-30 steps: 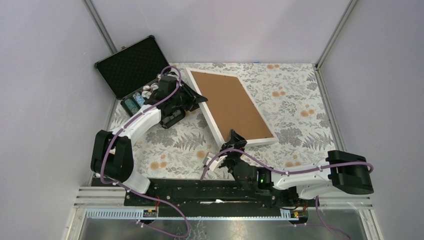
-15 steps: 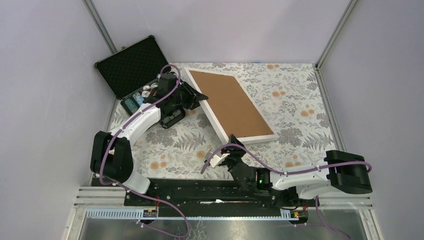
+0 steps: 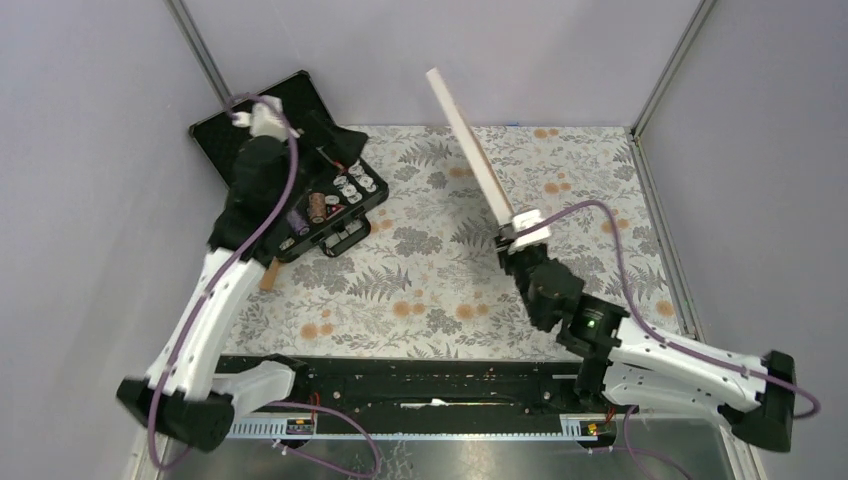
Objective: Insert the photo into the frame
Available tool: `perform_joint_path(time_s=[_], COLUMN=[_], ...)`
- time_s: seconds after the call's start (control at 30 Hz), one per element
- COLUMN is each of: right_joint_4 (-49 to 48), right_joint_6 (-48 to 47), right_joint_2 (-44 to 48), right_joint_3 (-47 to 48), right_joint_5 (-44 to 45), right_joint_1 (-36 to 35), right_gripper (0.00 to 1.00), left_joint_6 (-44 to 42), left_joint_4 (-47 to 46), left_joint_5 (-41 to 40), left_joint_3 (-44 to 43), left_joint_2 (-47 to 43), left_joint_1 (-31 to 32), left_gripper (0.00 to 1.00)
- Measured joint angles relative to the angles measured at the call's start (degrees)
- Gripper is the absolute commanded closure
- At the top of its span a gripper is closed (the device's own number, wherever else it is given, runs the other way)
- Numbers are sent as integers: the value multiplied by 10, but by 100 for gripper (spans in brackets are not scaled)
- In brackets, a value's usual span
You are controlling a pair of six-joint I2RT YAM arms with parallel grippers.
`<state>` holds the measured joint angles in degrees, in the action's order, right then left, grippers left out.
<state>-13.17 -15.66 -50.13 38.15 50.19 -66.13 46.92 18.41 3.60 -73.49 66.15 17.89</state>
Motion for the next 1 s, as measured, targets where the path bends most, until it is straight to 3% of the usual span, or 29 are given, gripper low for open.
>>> perform_joint_path(time_s=[0.17,0.4,0.53,0.83,0.9,1.0], right_joint_4=[16,129,207,176,167,165], right_joint_6=[148,381,459,593,624,648], right_joint_2=[61,160,206,285,292,299], right_joint_3=[-3,-3,-38,-165,-192,-210], right_joint_5=[-17,47,142,245,260,273], right_joint_1=[84,91,88,83,83,83], right_gripper=[100,100,100,100,92,73], left_joint_6=[-54,-77,-76,-79,-76,-70], left_joint_4=[-6,-9,-9,-67,-91,-118], left_joint_5=[-67,-69,-46,87,132,170], left_joint_3=[2,48,87,115,130,169], left_joint_2=[-83,-62,-44,31,77,138], left_joint_1=[-2,-2,-2,22,43,78], left_gripper=[5,8,9,2,2,2])
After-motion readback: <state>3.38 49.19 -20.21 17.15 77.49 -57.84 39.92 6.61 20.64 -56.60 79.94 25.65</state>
